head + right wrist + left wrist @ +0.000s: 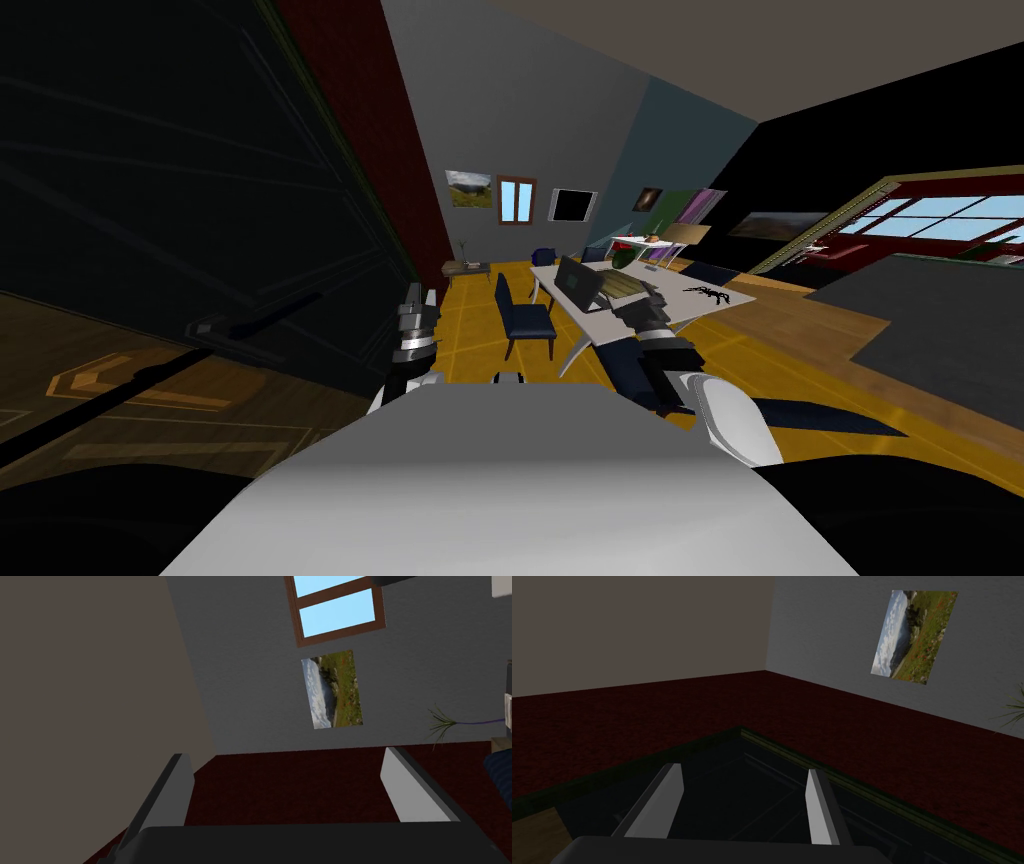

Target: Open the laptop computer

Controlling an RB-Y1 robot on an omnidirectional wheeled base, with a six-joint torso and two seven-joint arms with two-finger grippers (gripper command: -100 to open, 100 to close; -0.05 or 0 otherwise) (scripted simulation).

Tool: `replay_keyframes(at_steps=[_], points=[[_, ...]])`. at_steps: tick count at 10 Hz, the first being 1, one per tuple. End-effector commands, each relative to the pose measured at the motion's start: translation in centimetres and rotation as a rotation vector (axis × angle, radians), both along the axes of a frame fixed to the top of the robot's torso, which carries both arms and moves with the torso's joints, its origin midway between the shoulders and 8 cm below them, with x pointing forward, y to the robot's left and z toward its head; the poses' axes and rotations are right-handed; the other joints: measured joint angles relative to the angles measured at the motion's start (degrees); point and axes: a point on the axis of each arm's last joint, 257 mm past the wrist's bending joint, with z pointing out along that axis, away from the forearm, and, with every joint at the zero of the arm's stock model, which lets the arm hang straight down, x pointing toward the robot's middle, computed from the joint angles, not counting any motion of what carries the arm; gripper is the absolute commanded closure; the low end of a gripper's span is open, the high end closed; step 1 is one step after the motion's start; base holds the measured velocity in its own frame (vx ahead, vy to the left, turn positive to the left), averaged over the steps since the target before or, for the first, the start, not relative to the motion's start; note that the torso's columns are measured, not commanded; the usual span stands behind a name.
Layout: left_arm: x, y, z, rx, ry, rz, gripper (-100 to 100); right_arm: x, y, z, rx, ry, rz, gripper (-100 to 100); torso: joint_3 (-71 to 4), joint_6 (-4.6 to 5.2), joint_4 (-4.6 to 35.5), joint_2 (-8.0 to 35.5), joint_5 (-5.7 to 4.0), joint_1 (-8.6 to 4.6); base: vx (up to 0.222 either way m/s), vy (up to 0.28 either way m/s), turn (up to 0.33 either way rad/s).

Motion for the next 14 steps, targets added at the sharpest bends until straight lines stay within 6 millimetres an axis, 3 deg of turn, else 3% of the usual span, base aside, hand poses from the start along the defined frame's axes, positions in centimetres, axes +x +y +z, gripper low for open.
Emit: replay_keyframes(at_steps=[1, 14], points=[[0.0, 0.0, 0.0, 0.0, 0.0, 0.0, 0, -0.2, -1.6, -1.0, -0.1, 0.04, -0.067, -100, -0.01, -0.02, 0.0, -0.02, -0.01, -0.02, 0.043, -0.015, 0.07], [0.0, 0.0, 0.0, 0.0, 0.0, 0.0, 0, -2.5, -11.8, -7.0, -0.625, 0.328, -0.384, -100, 0.0, -0.02, 0.0, -0.01, -0.01, -0.02, 0.054, -0.019, 0.113]])
